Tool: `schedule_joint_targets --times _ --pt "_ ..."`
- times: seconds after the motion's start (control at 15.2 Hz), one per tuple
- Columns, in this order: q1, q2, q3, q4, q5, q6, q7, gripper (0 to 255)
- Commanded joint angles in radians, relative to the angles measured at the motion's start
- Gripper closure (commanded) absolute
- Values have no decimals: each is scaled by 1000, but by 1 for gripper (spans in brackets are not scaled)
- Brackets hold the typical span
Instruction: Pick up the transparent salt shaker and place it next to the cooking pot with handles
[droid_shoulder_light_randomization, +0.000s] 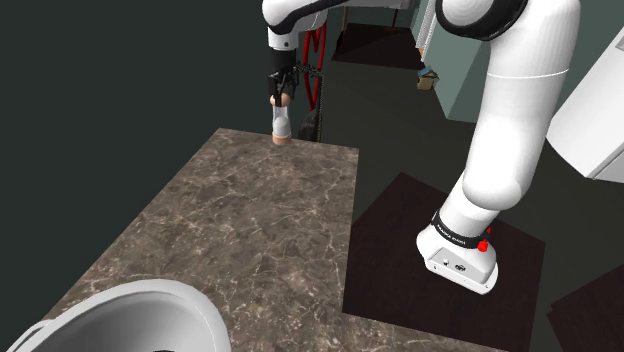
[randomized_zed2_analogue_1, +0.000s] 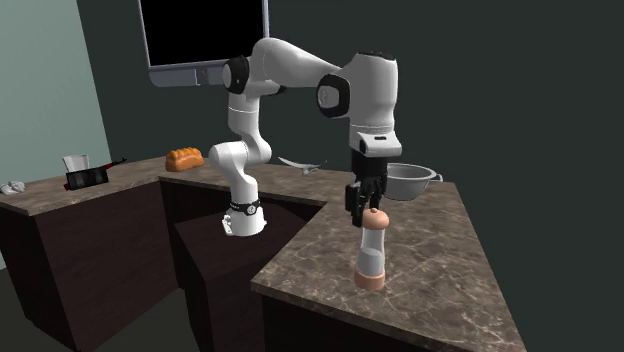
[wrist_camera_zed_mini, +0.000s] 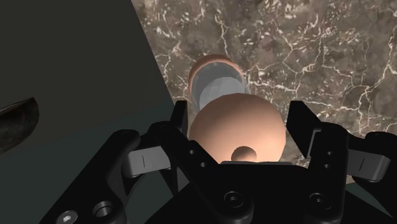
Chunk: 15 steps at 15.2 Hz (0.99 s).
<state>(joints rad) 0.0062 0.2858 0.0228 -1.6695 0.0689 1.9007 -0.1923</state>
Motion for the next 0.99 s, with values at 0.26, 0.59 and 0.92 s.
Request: schedule_joint_targets --times 0.26,0.59,0.92 --pt "0 -15 0 63 -1 -78 6 255" --pt "0 -21 0 122 -2 -142 10 255" --pt "0 -20 0 190 -3 -210 14 255"
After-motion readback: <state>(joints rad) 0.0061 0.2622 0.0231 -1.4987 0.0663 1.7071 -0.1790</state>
